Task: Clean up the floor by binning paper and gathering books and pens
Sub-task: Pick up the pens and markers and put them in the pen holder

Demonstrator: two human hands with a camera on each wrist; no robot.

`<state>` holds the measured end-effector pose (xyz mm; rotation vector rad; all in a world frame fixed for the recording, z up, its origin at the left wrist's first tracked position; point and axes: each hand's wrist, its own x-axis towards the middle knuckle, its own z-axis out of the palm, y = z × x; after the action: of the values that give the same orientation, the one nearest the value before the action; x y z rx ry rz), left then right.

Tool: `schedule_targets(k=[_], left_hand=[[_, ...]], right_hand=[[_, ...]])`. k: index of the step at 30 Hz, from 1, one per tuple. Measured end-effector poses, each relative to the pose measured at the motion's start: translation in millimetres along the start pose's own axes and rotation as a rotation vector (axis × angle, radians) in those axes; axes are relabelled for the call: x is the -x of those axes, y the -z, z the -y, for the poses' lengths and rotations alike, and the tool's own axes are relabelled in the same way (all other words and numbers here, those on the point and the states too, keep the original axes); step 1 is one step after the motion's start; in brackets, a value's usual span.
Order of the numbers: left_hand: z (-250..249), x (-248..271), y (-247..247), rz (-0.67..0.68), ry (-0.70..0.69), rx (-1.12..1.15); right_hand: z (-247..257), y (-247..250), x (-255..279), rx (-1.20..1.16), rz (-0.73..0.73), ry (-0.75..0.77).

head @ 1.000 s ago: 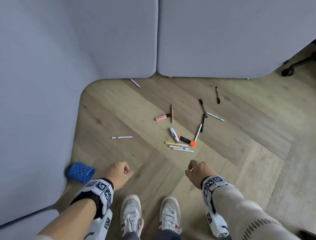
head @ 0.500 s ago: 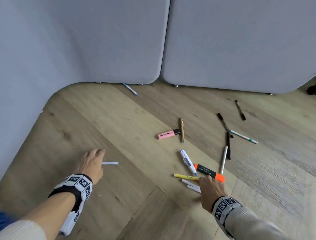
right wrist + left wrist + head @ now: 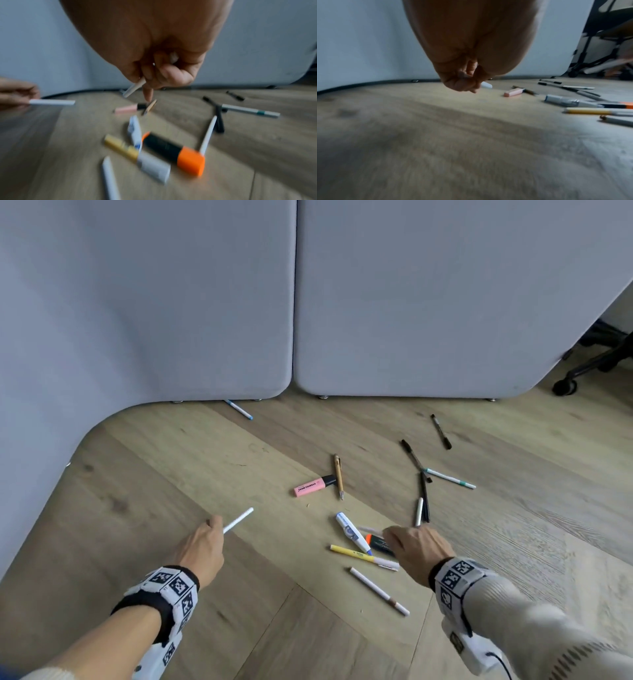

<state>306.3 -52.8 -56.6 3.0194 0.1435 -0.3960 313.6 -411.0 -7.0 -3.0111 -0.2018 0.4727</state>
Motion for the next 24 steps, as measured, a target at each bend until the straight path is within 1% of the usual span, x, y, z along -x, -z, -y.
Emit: schedule_targets(k=[3, 6, 8, 9, 10, 12, 14, 16, 18, 19, 20, 22, 23, 24], left_hand=[[-15, 2, 33, -0.053, -0.083, -0.013], [-28, 3, 60, -0.085, -0.113, -0.023], [-36, 7, 77, -0.094, -0.141, -0.026], [-41, 10, 83, -0.094, -0.154, -0.020], [-44, 14, 90, -0.099, -0.171, -0.010], [-52, 28, 101, -0.085, -0.232, 0.031], [-59, 40, 111, -0.061, -0.330, 0.051], [-61, 46, 114, -0.013, -0.410, 0.050], [-67, 48, 112, 0.049, -0.434, 0.000], [-69, 44, 111, 0.073, -0.437, -0.023], [-74, 40, 109, 0.099, -0.437, -0.059], [-85, 28, 109, 0.132, -0.448, -0.154], [-93, 20, 109, 0.136, -0.452, -0.212], [-100, 13, 116, 0.119, -0.456, -0.261]], right_hand=[[-9, 68, -14, -0.033, -0.064, -0.069], [-13, 130, -29, -0.004, -0.104, -0.059], [-10, 153, -29, 0.023, -0.098, -0.016], [-7, 155, -23, 0.036, -0.055, 0.008], [-5, 151, -14, 0.047, 0.009, 0.024], [1, 130, 25, 0.069, 0.120, 0.047], [7, 112, 76, -0.001, 0.162, 0.071], [14, 104, 109, -0.132, 0.158, 0.056], [17, 92, 124, -0.323, 0.081, -0.020], [18, 83, 125, -0.449, 0.019, -0.059], [18, 72, 123, -0.602, -0.009, -0.101], [19, 51, 109, -0.924, -0.021, -0.163], [17, 40, 100, -1.059, -0.039, -0.199], [16, 33, 90, -1.146, -0.079, -0.240]])
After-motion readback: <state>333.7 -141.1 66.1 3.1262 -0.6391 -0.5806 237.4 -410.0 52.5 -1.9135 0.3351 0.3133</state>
